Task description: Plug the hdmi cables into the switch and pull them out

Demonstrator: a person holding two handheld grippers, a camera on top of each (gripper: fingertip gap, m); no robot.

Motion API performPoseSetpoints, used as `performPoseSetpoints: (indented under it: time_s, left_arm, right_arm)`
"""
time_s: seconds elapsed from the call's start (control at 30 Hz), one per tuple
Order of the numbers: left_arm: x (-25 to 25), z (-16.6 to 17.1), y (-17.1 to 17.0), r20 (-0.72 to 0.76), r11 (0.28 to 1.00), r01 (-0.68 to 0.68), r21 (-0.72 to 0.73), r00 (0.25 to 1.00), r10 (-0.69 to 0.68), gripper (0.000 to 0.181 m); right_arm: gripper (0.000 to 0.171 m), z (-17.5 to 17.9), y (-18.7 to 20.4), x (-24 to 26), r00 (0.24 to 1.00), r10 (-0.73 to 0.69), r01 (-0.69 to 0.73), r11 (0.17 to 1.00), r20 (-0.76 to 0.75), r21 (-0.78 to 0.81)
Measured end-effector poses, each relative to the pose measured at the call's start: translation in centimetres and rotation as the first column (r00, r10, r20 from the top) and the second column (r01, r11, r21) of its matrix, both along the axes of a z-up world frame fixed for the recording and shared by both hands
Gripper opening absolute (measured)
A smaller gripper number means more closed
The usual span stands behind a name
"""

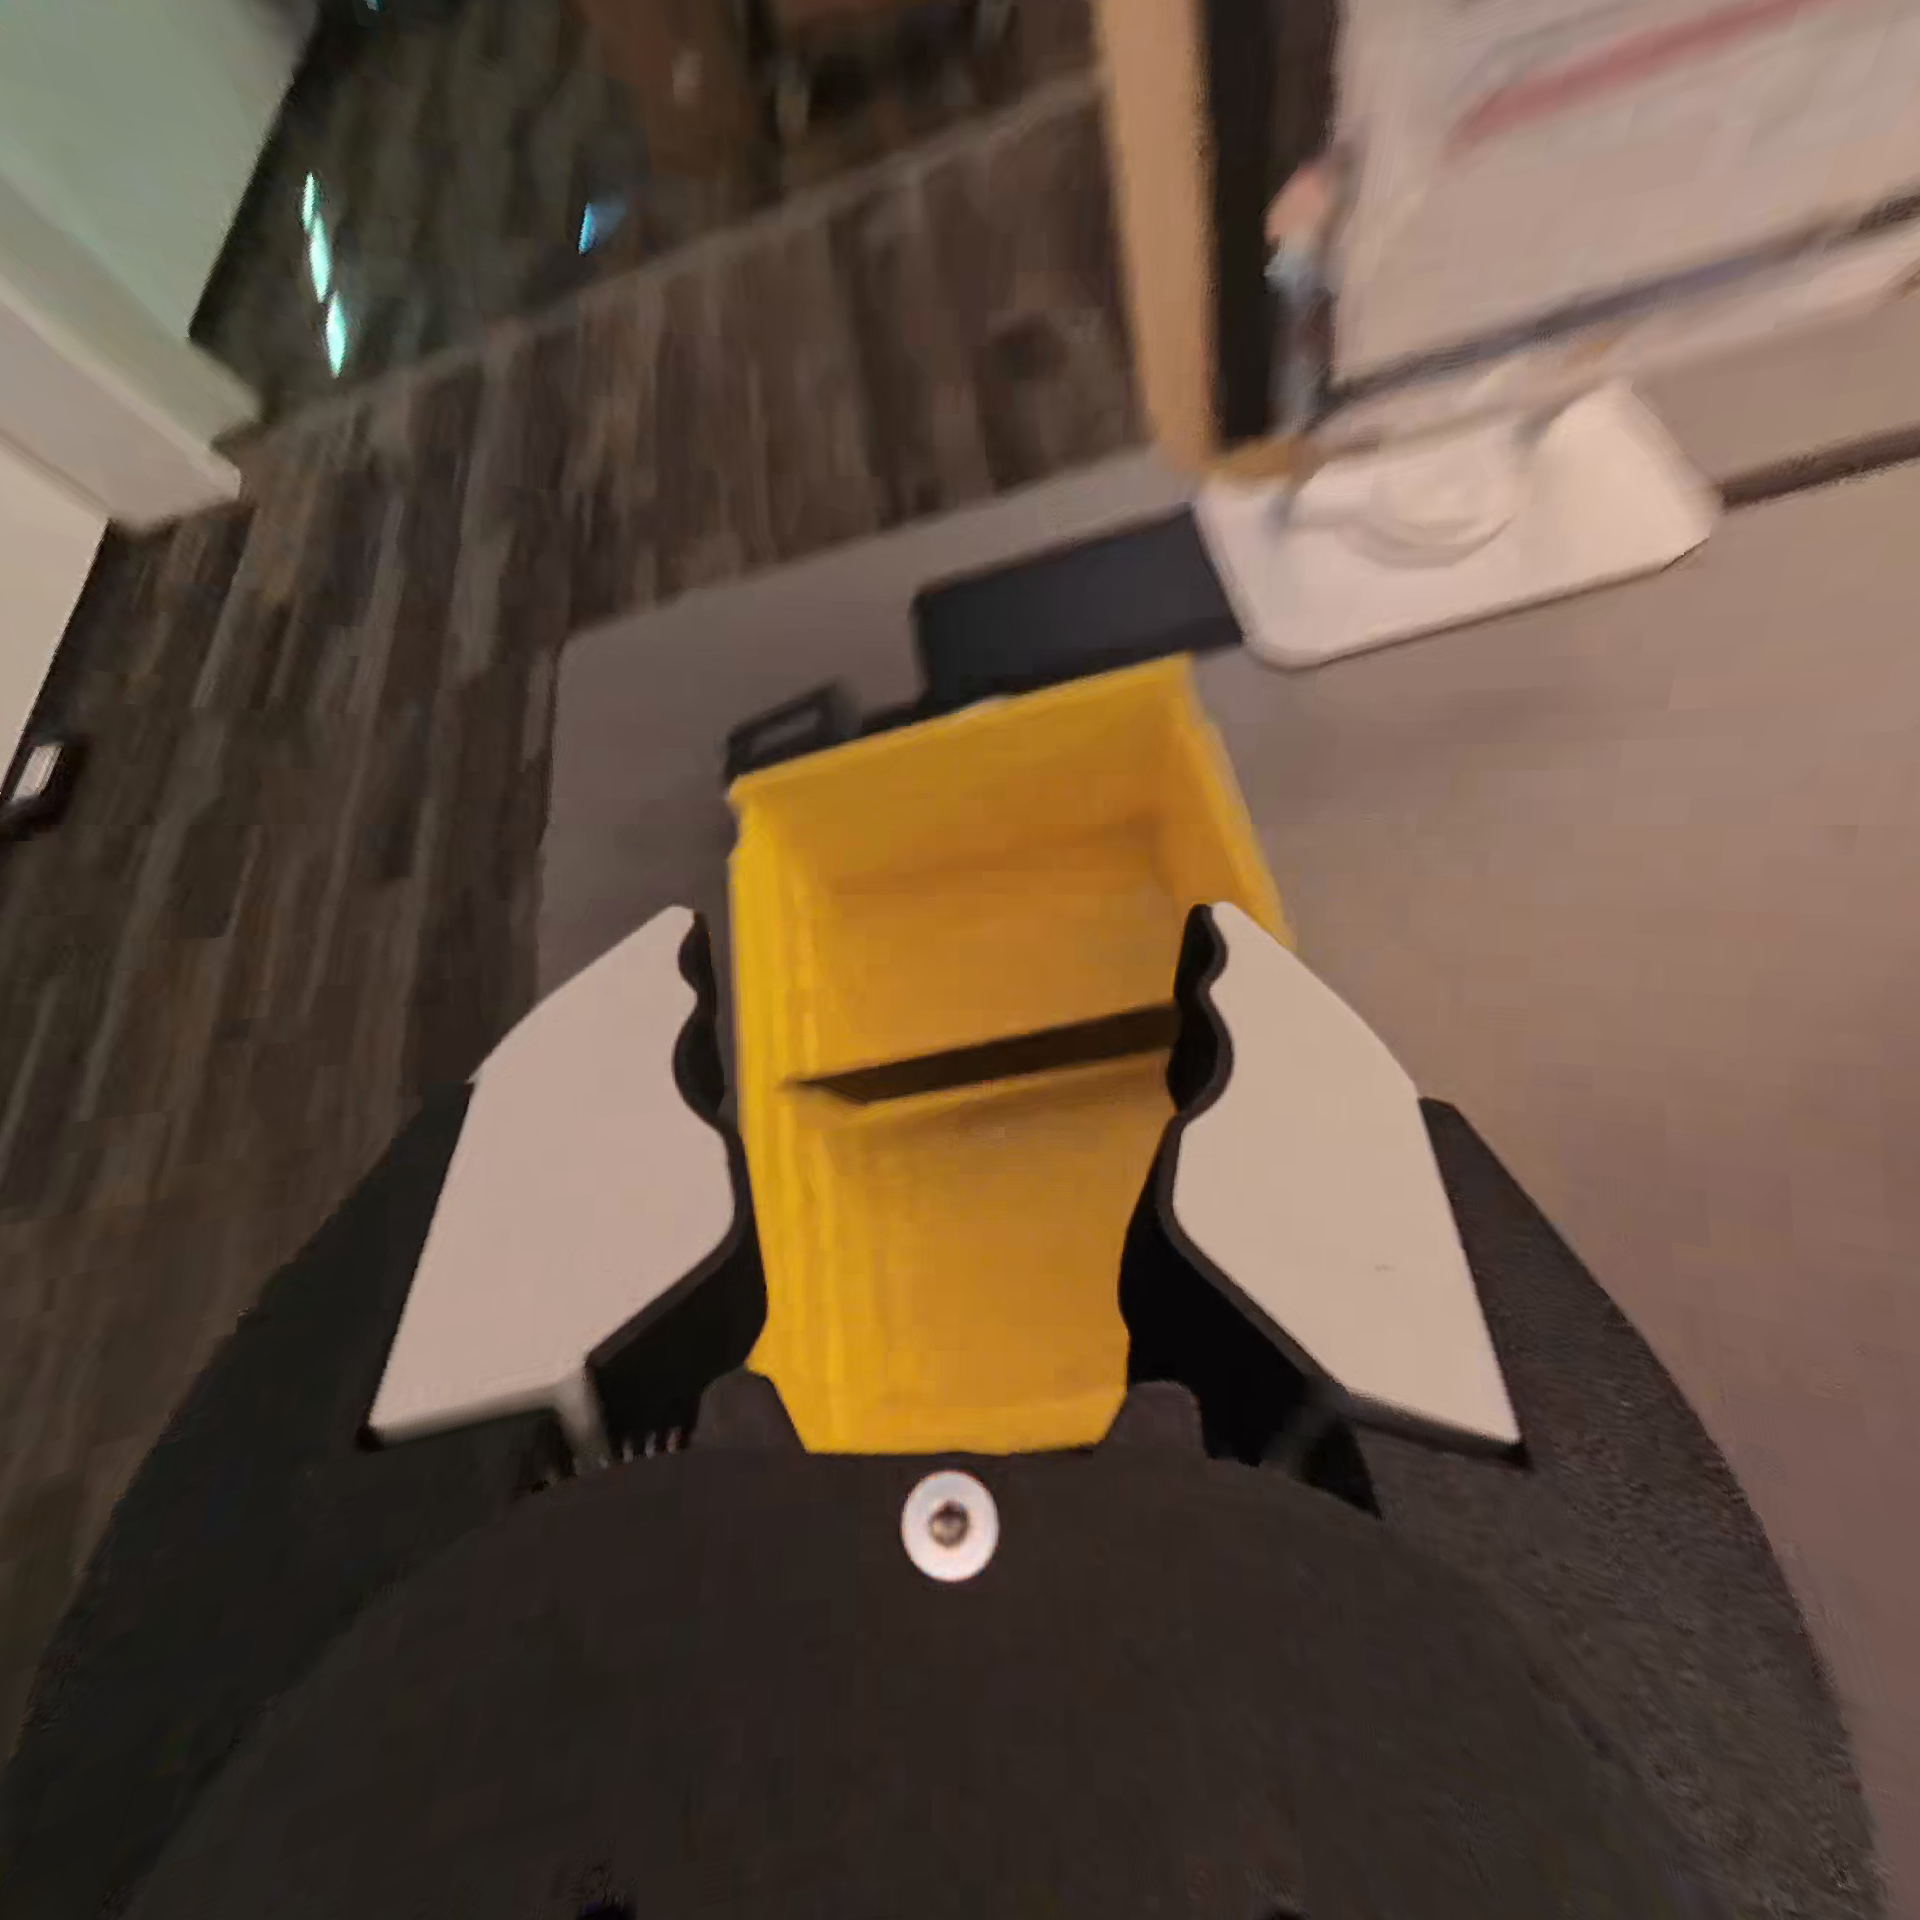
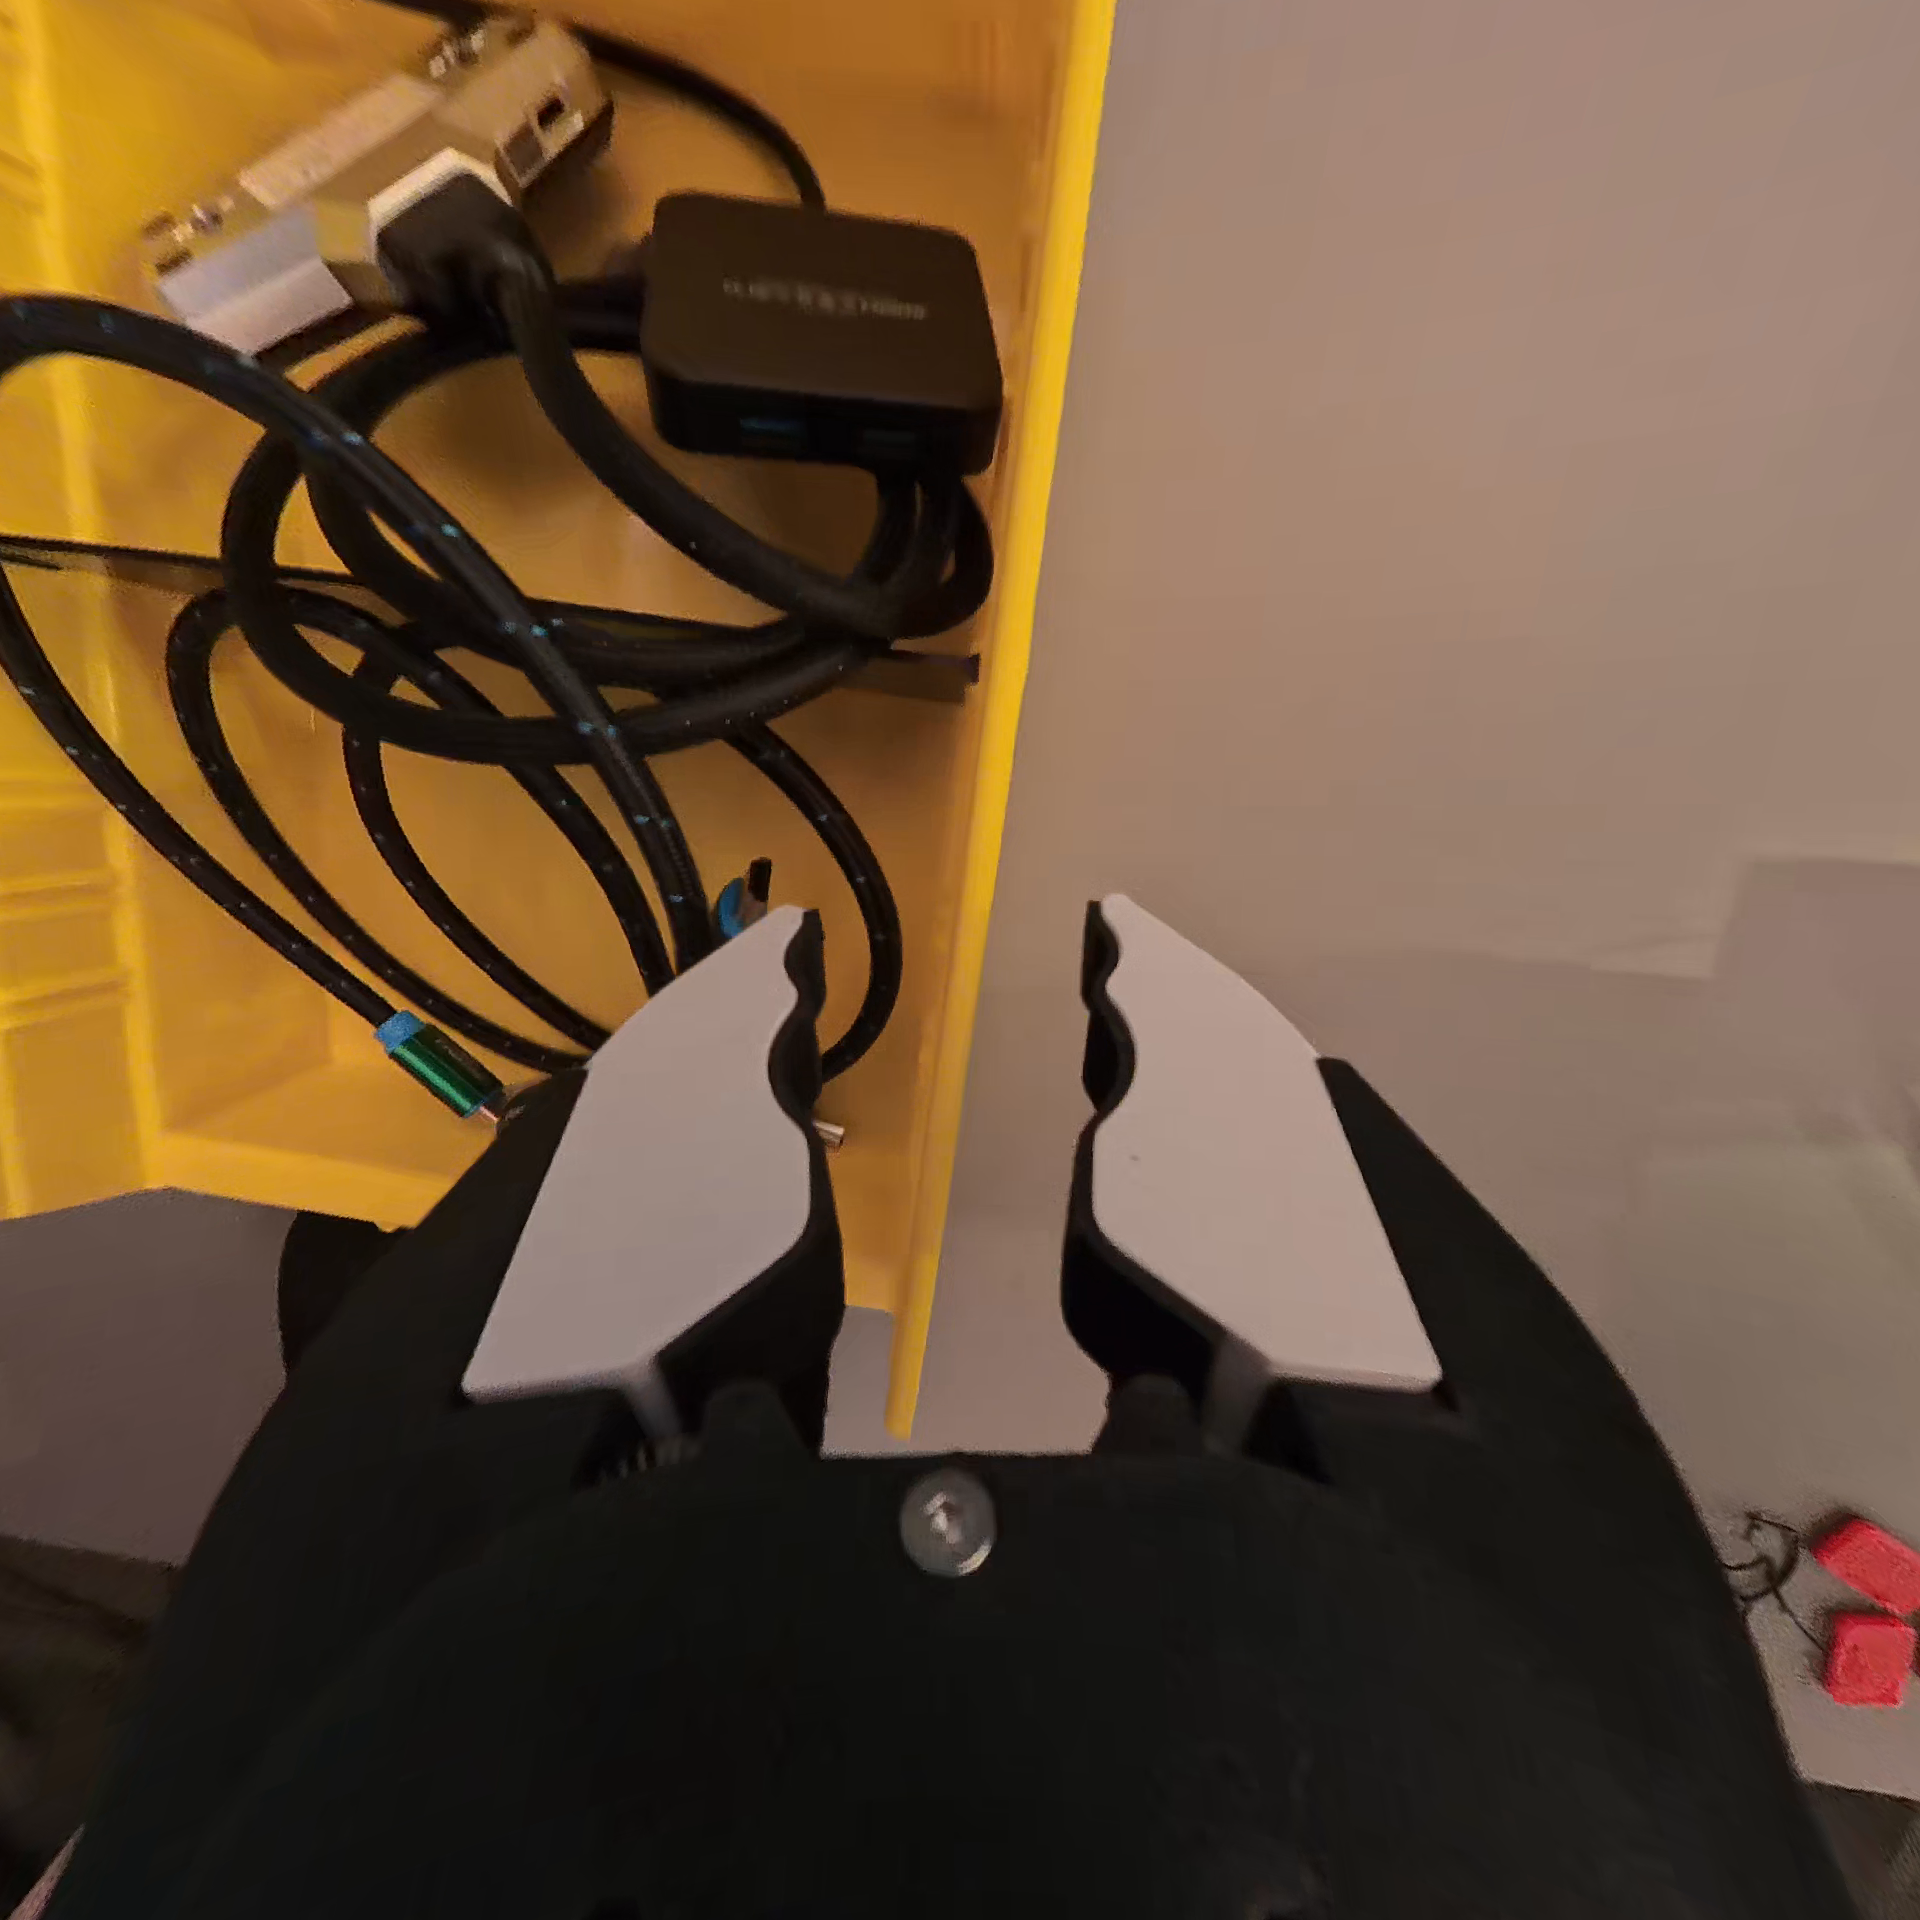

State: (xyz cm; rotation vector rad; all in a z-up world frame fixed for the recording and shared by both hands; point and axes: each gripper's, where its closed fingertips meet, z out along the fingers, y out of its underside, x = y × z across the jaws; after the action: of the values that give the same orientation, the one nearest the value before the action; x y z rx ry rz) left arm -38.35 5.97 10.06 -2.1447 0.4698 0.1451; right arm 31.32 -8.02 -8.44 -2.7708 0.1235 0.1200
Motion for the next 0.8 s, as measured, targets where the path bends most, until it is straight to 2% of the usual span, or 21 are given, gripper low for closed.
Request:
performPoseSetpoints:
  time_s: [0.03,0.07,0.13,0.2,0.33,0.47,0.5,0.63,0.8]
  left_arm:
    - [-2.4,-1.7,0.3,-0.048,0.997,-0.053,-0.053,0.998,0.050,0.084]
    - [-4.7,-3.6,0.5,-0.085,0.990,-0.103,-0.099,0.992,0.095,0.083]
    - [-8.2,-7.7,0.7,-0.107,0.968,-0.153,-0.200,0.985,0.134,0.061]
    - [-10.3,-11.4,0.8,-0.103,0.922,-0.163,-0.350,0.985,0.135,0.066]
    - [-12.3,-16.2,0.9,-0.023,0.844,-0.146,-0.515,0.987,0.157,0.069]
    - [-12.3,-18.2,1.2,0.049,0.802,-0.107,-0.588,0.985,0.167,0.060]
    - [-11.8,-18.5,1.3,0.086,0.801,-0.077,-0.593,0.984,0.158,0.047]
    - [-11.2,-19.5,1.1,0.131,0.778,-0.042,-0.627,0.979,0.159,0.022]
    - [-10.5,-20.5,0.7,0.162,0.732,0.001,-0.681,0.976,0.149,0.006]
  right_arm:
    - [0.044,-0.4,-0.1,-0.1,1.000,-0.001,0.001,1.000,-0.011,-0.022]
    - [0.031,-0.9,-0.3,0.1,1.000,-0.018,0.018,0.999,-0.011,-0.050]
    - [0.016,-1.9,-0.8,0.1,0.999,-0.041,0.041,0.992,0.001,-0.121]
    - [0.007,-2.8,-1.1,-0.5,1.000,-0.020,0.020,0.987,-0.001,-0.160]
    - [0.006,-2.9,-1.0,-0.4,0.999,-0.040,0.045,0.985,0.033,-0.164]
    - [0.006,-2.9,-1.0,-0.4,0.999,-0.036,0.042,0.982,0.032,-0.183]
    - [0.006,-2.9,-0.9,-0.4,0.999,-0.033,0.039,0.981,0.036,-0.190]
    - [0.006,-2.9,-0.8,-0.4,0.998,-0.047,0.053,0.981,0.037,-0.186]
    - [0.006,-2.9,-0.7,-0.5,0.998,-0.050,0.056,0.981,0.038,-0.183]
